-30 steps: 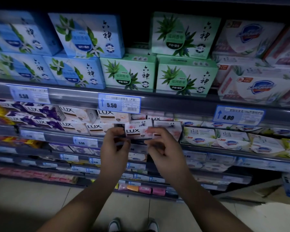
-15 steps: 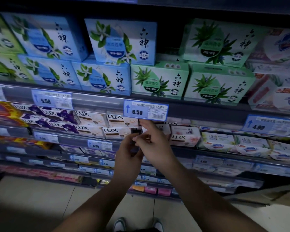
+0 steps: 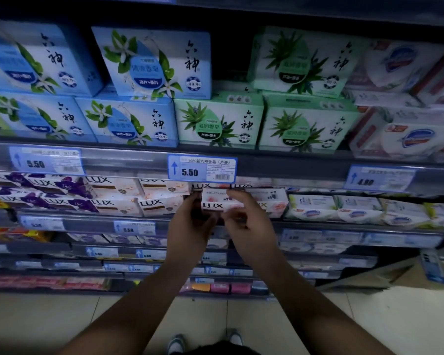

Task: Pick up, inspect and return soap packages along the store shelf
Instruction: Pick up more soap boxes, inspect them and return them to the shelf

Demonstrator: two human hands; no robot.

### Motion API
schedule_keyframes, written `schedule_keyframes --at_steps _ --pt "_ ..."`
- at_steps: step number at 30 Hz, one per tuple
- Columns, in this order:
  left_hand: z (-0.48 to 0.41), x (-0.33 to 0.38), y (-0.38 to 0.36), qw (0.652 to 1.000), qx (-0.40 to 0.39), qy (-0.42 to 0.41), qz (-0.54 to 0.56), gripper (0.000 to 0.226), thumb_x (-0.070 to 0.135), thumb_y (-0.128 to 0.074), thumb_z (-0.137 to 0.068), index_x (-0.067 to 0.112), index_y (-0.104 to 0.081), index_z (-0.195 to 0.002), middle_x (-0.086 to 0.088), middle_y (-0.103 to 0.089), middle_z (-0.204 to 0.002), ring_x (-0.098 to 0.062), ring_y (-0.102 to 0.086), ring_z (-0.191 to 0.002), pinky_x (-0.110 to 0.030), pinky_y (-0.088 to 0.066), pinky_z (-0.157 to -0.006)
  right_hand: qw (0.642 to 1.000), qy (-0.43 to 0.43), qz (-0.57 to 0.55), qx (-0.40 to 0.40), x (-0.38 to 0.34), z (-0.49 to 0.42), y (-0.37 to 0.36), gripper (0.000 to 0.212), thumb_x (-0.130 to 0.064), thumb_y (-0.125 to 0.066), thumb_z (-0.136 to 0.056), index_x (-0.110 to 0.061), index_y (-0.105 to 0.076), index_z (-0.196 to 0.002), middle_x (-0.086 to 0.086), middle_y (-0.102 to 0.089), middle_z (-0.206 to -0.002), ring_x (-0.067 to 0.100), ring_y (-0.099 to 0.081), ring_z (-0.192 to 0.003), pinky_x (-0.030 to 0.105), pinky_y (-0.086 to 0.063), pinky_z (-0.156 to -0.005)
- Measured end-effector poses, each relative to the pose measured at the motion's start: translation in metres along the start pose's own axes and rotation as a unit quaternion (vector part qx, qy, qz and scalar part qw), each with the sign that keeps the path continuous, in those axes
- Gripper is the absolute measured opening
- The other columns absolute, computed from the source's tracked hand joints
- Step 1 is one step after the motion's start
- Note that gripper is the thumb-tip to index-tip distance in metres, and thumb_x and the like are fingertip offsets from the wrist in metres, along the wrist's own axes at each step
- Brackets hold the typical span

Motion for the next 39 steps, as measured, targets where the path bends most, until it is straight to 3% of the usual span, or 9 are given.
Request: schedule_keyframes --at_steps 5,8,11,17,22,25,30,34,39 --pt "-0.006 0.001 -0.002 1.0 0.006 0.018 0.021 0.042 0.025 -0.075 -0.088 0.011 -0.066 -0.126 -0.008 -0.071 -0.104 -0.024 -0.07 -0.097 -0.036 -0.058 -0.084 1.0 0.021 0.004 -0.016 0.005 0.01 0.008 0.05 -0.005 -0.057 -0.095 -0.032 -0.055 -0.137 -0.004 -0.071 -0.116 0.001 -0.066 -0.102 0.019 -0.055 -0.086" --pt "0.001 0.01 0.006 0.999 0.031 -0.018 -0.018 0.033 0.01 -0.075 -0.091 0.016 -0.07 -0.123 -0.01 -0.072 -0.106 -0.005 -0.067 -0.092 -0.015 -0.052 -0.074 0.998 0.044 -0.017 0.038 0.005 0.014 0.026 0.045 -0.005 -0.059 -0.093 -0.033 -0.06 -0.128 -0.007 -0.071 -0.111 -0.006 -0.066 -0.098 0.006 -0.05 -0.077" --pt "0.012 0.02 0.02 0.996 0.055 -0.055 -0.034 0.037 0.017 -0.074 -0.093 0.02 -0.068 -0.129 0.0 -0.067 -0.102 -0.004 -0.066 -0.092 -0.019 -0.051 -0.075 0.995 0.053 -0.035 0.079 0.009 0.015 0.05 0.036 -0.008 -0.067 -0.093 -0.032 -0.059 -0.118 -0.004 -0.066 -0.113 0.0 -0.067 -0.1 0.014 -0.055 -0.08" --pt "0.035 0.034 0.028 0.997 0.006 -0.056 0.044 0.042 0.016 -0.075 -0.088 0.01 -0.069 -0.129 -0.002 -0.064 -0.093 0.002 -0.066 -0.085 -0.006 -0.048 -0.071 0.991 0.052 -0.118 -0.016 0.017 0.024 0.054 0.027 -0.008 -0.067 -0.096 -0.031 -0.063 -0.109 -0.012 -0.075 -0.11 0.005 -0.07 -0.107 0.019 -0.054 -0.09" --pt "0.047 0.032 0.022 0.982 -0.012 0.04 0.184 0.044 0.033 -0.079 -0.078 0.019 -0.075 -0.119 -0.007 -0.08 -0.099 -0.02 -0.076 -0.096 -0.033 -0.06 -0.081 0.985 0.06 -0.16 -0.01 0.019 0.034 0.061 0.012 -0.015 -0.064 -0.1 -0.021 -0.068 -0.109 -0.003 -0.076 -0.104 0.01 -0.07 -0.094 0.027 -0.056 -0.079" --pt "0.051 0.04 0.02 0.973 0.019 0.042 0.224 0.037 0.031 -0.078 -0.079 0.022 -0.073 -0.115 -0.004 -0.081 -0.086 -0.014 -0.077 -0.082 -0.022 -0.059 -0.067 0.981 0.03 -0.189 -0.04 0.023 0.039 0.06 0.02 -0.017 -0.069 -0.097 -0.023 -0.065 -0.115 0.001 -0.076 -0.115 0.016 -0.072 -0.109 0.032 -0.06 -0.088" --pt "0.059 0.038 0.0 0.964 0.0 0.105 0.245 0.018 0.031 -0.066 -0.092 0.026 -0.079 -0.103 -0.007 -0.081 -0.089 -0.024 -0.078 -0.077 -0.027 -0.062 -0.065 0.977 0.014 -0.209 -0.027 0.013 0.049 0.069 0.029 -0.036 -0.079 -0.086 -0.032 -0.062 -0.109 -0.007 -0.078 -0.108 0.014 -0.076 -0.097 0.025 -0.062 -0.072" --pt "0.067 0.036 -0.005 0.967 0.014 0.129 0.218 0.041 0.038 -0.06 -0.099 0.007 -0.077 -0.078 -0.028 -0.067 -0.069 -0.026 -0.071 -0.06 -0.025 -0.06 -0.059 0.975 0.004 -0.222 0.02 0.009 0.057 0.079 0.045 -0.053 -0.08 -0.077 -0.02 -0.064 -0.102 -0.008 -0.074 -0.102 0.012 -0.074 -0.096 0.028 -0.064 -0.068" --pt "0.068 0.041 -0.01 0.933 -0.004 0.155 0.325 0.033 0.045 -0.069 -0.084 0.013 -0.077 -0.084 -0.018 -0.062 -0.091 -0.021 -0.065 -0.065 -0.022 -0.058 -0.062 0.962 -0.072 -0.264 0.002 0.017 0.057 0.083 0.05 -0.061 -0.076 -0.074 -0.023 -0.075 -0.106 -0.005 -0.077 -0.106 0.012 -0.074 -0.1 0.03 -0.064 -0.073"
Point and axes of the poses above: each hand's wrist, its own z-axis away from the middle knuckle, its own y-axis out of the back of the hand, x = y × z, the point moved 7 cm from there along -z, towards the middle knuckle
